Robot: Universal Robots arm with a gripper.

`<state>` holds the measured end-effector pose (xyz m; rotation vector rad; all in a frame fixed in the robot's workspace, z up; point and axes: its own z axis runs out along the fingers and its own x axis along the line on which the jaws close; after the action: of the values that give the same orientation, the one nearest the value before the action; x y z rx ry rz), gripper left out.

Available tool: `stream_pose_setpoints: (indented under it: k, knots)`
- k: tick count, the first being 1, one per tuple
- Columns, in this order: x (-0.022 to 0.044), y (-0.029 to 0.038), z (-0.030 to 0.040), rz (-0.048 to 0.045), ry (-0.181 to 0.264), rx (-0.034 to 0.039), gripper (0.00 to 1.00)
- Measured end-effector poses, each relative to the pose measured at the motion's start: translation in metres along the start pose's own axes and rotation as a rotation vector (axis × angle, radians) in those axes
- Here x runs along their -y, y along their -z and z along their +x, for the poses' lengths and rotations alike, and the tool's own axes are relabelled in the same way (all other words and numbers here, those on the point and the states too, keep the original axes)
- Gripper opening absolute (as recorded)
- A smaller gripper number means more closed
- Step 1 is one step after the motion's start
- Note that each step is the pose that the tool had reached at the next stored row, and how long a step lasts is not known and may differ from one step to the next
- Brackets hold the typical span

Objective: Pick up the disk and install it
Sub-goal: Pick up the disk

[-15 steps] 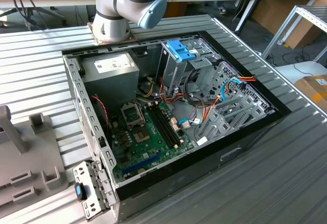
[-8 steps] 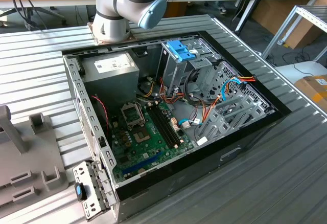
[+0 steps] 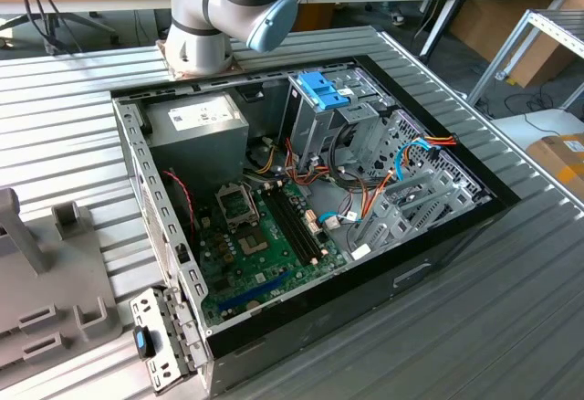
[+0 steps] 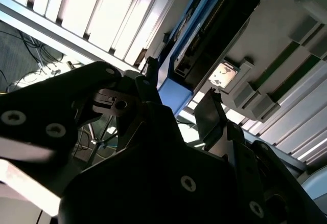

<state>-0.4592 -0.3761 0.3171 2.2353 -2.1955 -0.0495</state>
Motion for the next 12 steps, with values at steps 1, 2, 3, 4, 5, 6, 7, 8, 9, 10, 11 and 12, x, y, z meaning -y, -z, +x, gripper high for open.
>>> stream_pose_setpoints:
  k: [1, 2, 3, 4, 5, 6, 7, 8, 9, 10, 11, 12]
  knots:
    - [0.0, -0.0015, 0.0, 0.0, 0.0, 0.0, 0.56]
    - [0.0001, -0.003, 0.0, -0.0001, 0.0, 0.0, 0.56]
    - [0.0001, -0.0034, 0.0001, -0.0003, 0.0, -0.0001, 0.56]
    - [0.0001, -0.0048, 0.0001, 0.0003, 0.0, 0.0001, 0.56]
    - [0.0002, -0.0063, 0.0001, 0.0, 0.0, 0.0, 0.56]
    - [0.0002, -0.0063, 0.0001, -0.0002, 0.0, -0.0001, 0.56]
    - [0.0002, -0.0063, 0.0001, -0.0002, 0.0, -0.0001, 0.56]
    - [0.0002, -0.0064, 0.0001, -0.0001, 0.0, 0.0, 0.56]
    - [0.0002, -0.0066, -0.0001, 0.0002, 0.0, 0.0002, 0.56]
    - [0.0002, -0.0067, -0.0002, 0.0003, 0.0, 0.0005, 0.56]
    - [0.0002, -0.0066, -0.0005, 0.0002, 0.0, 0.0006, 0.56]
    - [0.0002, -0.0065, -0.0006, 0.0, 0.0, 0.0005, 0.56]
